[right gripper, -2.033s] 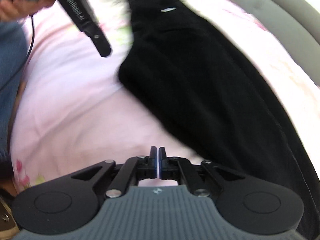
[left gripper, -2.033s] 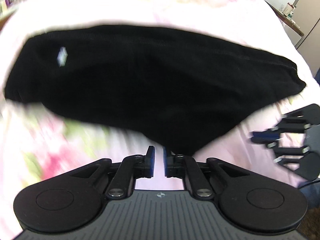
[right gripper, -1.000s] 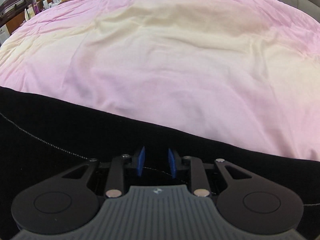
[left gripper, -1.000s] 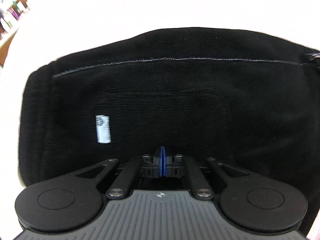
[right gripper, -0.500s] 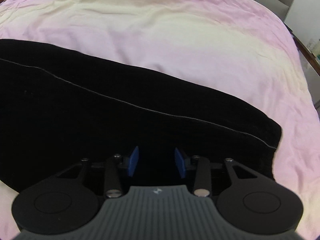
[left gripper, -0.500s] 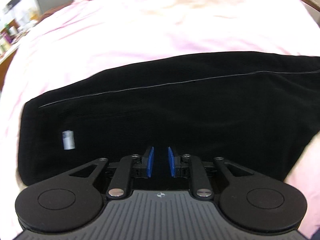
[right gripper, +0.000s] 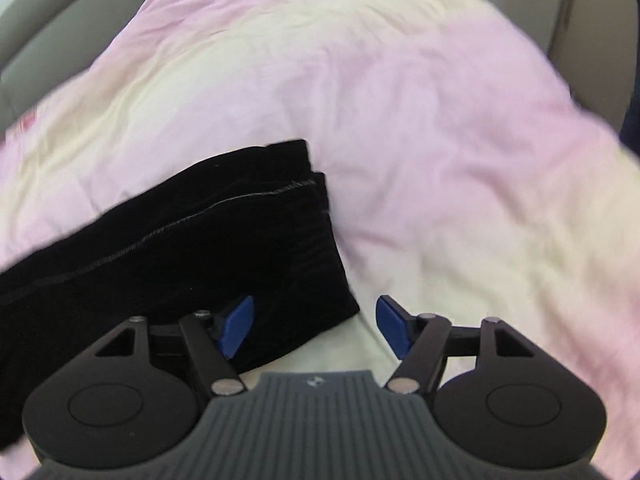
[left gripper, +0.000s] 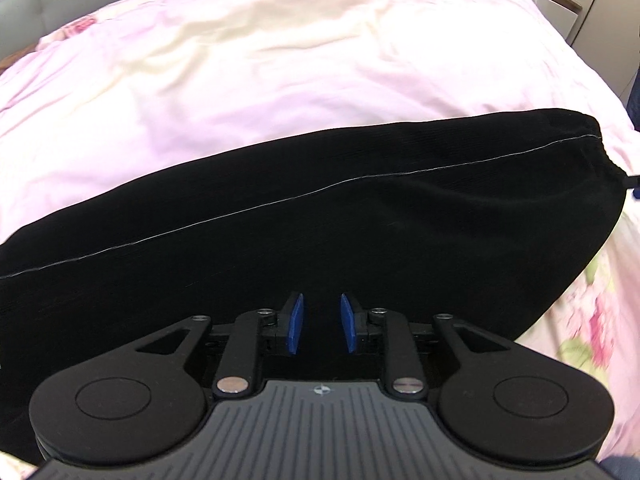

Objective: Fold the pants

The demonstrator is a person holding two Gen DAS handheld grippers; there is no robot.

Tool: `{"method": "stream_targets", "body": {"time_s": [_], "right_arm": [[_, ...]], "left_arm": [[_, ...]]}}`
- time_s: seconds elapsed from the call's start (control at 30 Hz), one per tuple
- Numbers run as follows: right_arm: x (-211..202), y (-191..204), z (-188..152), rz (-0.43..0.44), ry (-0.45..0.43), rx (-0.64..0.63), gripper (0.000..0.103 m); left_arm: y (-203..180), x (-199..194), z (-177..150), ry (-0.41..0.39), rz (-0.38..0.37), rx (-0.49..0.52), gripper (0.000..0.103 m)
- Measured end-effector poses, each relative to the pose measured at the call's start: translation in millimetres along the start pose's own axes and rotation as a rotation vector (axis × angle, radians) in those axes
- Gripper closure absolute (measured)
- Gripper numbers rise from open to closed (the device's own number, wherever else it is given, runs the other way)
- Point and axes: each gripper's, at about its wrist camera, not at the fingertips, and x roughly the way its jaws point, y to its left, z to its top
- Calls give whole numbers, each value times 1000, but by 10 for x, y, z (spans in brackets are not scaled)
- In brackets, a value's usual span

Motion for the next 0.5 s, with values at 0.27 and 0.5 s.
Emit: {"method": "stream_targets", "body": {"time_s": [0.27, 0.5], "right_arm": [[620, -350, -110, 193, 84, 223, 41], [857, -393, -91, 255, 64, 257, 54]], "left_arm": [[-253, 444, 84, 35, -29, 77, 75], [-349, 622, 182, 37, -116, 143, 75]]}}
